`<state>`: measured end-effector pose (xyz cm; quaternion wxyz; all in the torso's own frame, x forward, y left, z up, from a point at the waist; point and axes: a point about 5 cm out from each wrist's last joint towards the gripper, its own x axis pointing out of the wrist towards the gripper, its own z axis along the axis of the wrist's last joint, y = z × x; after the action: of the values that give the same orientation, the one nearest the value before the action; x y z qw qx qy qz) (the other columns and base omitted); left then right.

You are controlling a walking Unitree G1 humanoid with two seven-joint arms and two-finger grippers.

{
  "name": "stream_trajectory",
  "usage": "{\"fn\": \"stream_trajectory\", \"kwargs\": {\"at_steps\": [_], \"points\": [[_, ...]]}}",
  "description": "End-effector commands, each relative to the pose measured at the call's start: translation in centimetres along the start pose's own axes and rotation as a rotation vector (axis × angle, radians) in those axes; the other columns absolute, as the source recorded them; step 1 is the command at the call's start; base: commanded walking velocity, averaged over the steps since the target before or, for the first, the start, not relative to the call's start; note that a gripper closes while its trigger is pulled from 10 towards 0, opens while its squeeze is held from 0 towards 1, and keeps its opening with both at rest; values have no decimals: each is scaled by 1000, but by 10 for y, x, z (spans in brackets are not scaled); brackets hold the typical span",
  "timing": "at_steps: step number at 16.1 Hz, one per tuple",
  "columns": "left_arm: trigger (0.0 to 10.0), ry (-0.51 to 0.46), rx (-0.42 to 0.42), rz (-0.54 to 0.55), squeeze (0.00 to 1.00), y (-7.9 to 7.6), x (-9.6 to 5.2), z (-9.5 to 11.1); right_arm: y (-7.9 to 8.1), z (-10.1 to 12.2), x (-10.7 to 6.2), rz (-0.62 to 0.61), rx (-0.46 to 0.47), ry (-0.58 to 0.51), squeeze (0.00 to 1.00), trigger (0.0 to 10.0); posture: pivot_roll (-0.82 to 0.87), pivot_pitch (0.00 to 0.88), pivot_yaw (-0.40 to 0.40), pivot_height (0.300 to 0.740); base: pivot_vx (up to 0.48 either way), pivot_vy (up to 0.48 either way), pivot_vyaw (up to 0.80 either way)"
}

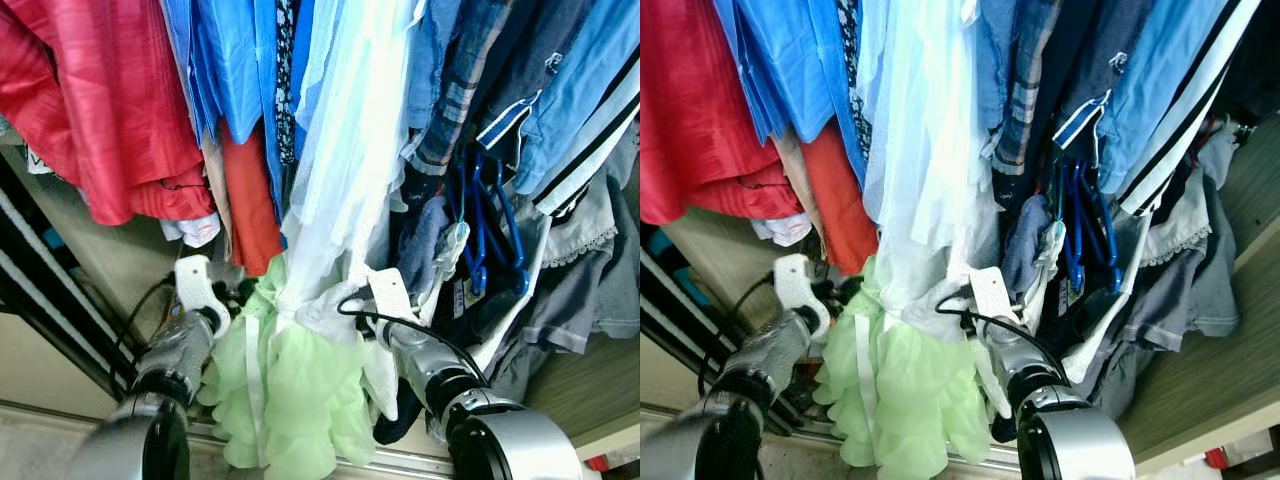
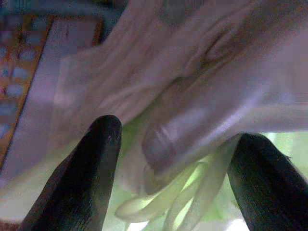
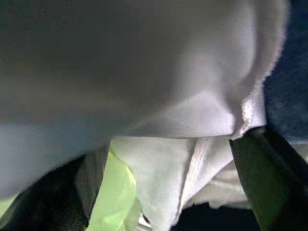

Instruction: Clean up the room

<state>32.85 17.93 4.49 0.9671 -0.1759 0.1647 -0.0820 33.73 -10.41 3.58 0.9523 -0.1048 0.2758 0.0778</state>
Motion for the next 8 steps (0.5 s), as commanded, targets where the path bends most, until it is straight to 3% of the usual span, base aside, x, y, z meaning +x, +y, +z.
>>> {"fn": "stream_trajectory", "kwargs": {"at_steps": [1, 2, 4, 5, 6, 8], "points": [[10000, -6, 5, -17, 0, 1, -5, -6, -6, 3, 0, -10, 0, -25, 0, 10000, -34, 0, -54, 740, 0, 0, 0], [10000, -93, -29, -46, 0, -4, -25, -10, -7, -3, -2, 6, 6, -48, 0, 10000, -29, 0, -58, 740, 0, 0, 0], [10000, -180, 48, -69, 0, -12, -55, -10, -9, -10, -10, 41, -6, -114, 0, 10000, -17, 0, -69, 740, 0, 0, 0], [10000, -193, 66, -51, 0, -12, -63, -11, -12, -12, -14, 47, -27, -140, 0, 10000, -8, 0, -78, 740, 0, 0, 0], [10000, -235, 141, -51, 0, -8, -76, -10, -18, -12, -24, 86, -7, -193, 0, 10000, -7, 0, -78, 740, 0, 0, 0], [10000, -249, 133, 110, 0, 16, -93, -9, -31, -6, -44, 118, 1, -315, 0, 10000, -4, 0, -82, 740, 0, 0, 0]]}}
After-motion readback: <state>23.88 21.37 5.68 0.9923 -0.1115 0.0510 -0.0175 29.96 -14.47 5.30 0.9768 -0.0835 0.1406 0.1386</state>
